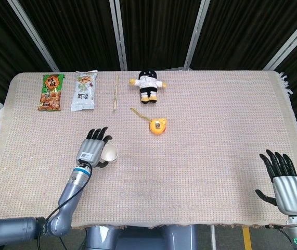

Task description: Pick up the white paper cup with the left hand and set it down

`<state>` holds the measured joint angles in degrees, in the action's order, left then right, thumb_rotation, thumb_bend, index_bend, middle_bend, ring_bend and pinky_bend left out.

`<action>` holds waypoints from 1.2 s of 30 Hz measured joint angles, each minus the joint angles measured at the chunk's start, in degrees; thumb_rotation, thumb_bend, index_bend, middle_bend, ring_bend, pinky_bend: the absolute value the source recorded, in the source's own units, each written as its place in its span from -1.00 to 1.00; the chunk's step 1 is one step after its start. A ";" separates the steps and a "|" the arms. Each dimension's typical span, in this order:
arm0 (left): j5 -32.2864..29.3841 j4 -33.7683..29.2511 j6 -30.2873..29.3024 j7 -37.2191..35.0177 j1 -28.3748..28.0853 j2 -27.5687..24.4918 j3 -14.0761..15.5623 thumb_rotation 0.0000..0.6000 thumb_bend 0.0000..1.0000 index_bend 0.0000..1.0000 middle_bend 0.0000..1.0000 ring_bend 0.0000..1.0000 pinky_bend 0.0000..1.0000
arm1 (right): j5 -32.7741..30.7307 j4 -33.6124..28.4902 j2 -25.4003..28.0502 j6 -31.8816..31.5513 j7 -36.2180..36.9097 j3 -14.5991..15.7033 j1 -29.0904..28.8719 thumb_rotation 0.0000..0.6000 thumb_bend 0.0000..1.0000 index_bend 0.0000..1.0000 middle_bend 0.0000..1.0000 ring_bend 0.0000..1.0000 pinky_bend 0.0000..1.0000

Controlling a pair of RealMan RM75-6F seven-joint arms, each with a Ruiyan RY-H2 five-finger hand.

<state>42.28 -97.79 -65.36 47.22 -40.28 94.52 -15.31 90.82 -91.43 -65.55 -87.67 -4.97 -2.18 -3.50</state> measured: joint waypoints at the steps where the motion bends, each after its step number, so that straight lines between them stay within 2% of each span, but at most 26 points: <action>1: -0.27 0.21 -0.17 0.11 -0.37 0.41 0.01 1.00 -0.60 -0.50 -1.00 -1.00 -1.00 | -0.03 0.06 0.02 0.05 0.11 0.01 -0.01 1.00 -0.90 -0.85 -1.00 -1.00 -1.00; 6: -0.87 0.79 -1.54 0.33 -1.23 1.30 0.88 1.00 -0.46 -0.30 -1.00 -1.00 -1.00 | 0.04 -0.08 0.22 -0.01 0.18 0.01 0.00 1.00 -0.90 -0.85 -1.00 -1.00 -1.00; 15: -0.50 0.20 -2.16 -3.24 -0.69 0.62 1.57 1.00 -0.46 -0.28 -1.00 -1.00 -1.00 | 0.04 -0.16 0.04 0.20 -0.46 0.10 -0.05 1.00 -0.90 -0.85 -1.00 -1.00 -1.00; 22: 2.56 -1.60 -0.45 -16.05 2.40 -1.30 1.40 1.00 -0.46 -0.28 -1.00 -1.00 -1.00 | -0.10 -0.05 -0.14 0.18 -0.70 0.10 0.00 1.00 -0.90 -0.84 -1.00 -1.00 -1.00; 29: 7.74 0.75 3.39 -30.48 7.14 -5.20 3.36 1.00 -0.46 -0.28 -1.00 -1.00 -1.00 | -0.02 -0.20 -0.47 0.51 -1.90 0.25 -0.08 1.00 -0.90 -0.86 -1.00 -1.00 -1.00; 33: 9.73 3.25 5.78 -34.10 8.95 -7.72 4.90 1.00 -0.45 -0.33 -1.00 -1.00 -1.00 | -0.07 -0.28 -0.58 0.57 -2.20 0.26 -0.10 1.00 -0.90 -0.85 -1.00 -1.00 -1.00; 36: 9.57 3.46 6.90 -33.81 9.10 -9.61 5.88 1.00 -0.46 -0.51 -1.00 -1.00 -1.00 | -0.08 -0.34 -0.71 0.65 -2.48 0.28 -0.13 1.00 -0.90 -0.85 -1.00 -1.00 -1.00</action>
<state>51.85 -94.34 -58.46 13.41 -31.18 84.90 -9.43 90.74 -91.77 -66.26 -87.02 -7.45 -1.89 -3.63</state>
